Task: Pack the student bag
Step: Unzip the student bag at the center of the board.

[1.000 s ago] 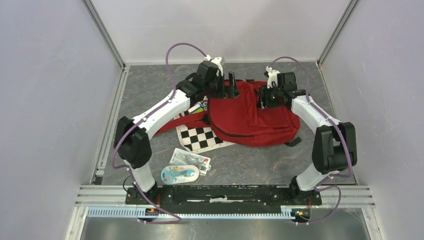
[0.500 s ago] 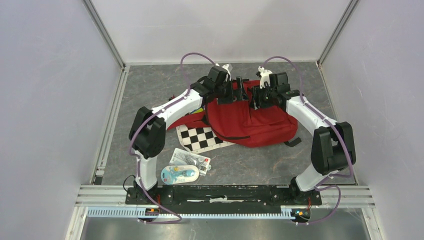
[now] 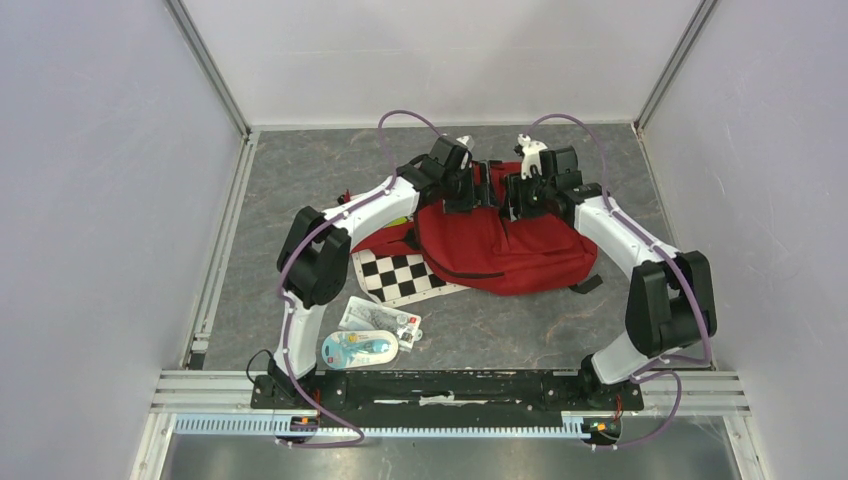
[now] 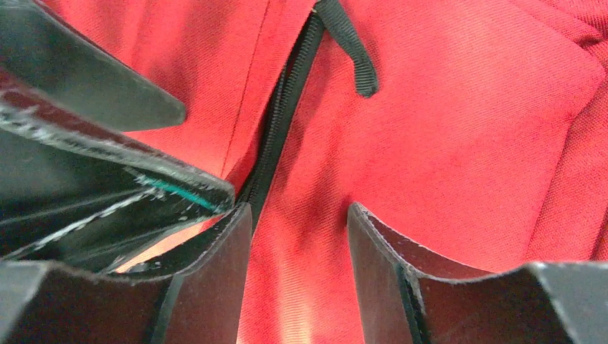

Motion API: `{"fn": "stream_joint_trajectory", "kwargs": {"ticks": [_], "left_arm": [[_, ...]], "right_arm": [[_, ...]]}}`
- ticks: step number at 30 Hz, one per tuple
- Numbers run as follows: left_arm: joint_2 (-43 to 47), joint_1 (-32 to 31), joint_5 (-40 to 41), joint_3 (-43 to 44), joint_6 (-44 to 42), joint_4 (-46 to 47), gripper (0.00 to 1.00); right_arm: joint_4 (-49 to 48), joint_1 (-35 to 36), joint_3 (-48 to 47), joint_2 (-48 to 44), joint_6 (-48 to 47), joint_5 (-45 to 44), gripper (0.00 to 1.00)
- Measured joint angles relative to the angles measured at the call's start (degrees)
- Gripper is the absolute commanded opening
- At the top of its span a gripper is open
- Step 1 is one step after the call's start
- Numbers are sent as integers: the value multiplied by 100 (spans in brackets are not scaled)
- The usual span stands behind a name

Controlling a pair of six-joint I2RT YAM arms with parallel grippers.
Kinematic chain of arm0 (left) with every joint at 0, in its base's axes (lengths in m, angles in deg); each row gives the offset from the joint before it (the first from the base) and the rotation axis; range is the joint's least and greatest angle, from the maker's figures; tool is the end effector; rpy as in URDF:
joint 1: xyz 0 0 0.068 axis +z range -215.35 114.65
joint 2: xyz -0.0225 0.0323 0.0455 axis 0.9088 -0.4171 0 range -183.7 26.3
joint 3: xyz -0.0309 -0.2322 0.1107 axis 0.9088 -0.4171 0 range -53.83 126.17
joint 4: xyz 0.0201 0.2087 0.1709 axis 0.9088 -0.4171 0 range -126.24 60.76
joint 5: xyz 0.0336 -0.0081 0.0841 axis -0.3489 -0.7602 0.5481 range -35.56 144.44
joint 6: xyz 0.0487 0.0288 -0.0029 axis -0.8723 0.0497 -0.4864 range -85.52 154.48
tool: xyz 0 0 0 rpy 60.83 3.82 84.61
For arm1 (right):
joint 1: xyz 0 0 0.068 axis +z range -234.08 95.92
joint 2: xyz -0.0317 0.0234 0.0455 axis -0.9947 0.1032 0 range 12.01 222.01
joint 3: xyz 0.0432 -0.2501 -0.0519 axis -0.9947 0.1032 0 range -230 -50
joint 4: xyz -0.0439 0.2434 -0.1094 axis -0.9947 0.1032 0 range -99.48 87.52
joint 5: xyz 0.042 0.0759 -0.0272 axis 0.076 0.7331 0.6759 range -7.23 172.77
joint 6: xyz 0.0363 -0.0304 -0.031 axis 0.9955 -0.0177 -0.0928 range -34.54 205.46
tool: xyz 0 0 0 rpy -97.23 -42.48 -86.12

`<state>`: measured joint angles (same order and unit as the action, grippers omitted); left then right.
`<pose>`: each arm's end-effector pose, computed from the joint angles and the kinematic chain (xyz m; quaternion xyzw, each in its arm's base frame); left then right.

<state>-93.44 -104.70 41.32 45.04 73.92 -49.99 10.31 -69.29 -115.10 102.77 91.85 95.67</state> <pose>0.3712 -0.3160 0.2210 0.0461 0.9063 -0.3390 0.2484 0.3437 0.0998 0.2268 -0.1098 0.9140 0.1714 0.3511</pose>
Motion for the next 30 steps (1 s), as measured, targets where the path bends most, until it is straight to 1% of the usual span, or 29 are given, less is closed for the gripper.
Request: {"fn": "stream_joint_trajectory", "kwargs": {"ticks": [3,8,16,30], "left_arm": [[0,-57,98,0,-46,-50,59],[0,-118,201,0,-133,-131,47],[0,-127,236,0,-157,-195,41],[0,-129,203,-4,-155,-175,40]], "right_arm": [[20,52,37,-133,2,11,57],[24,138,37,-313,0,11,57],[66,164,72,-393,-7,-105,57],[409,577,289,-452,-286,-708,57]]}}
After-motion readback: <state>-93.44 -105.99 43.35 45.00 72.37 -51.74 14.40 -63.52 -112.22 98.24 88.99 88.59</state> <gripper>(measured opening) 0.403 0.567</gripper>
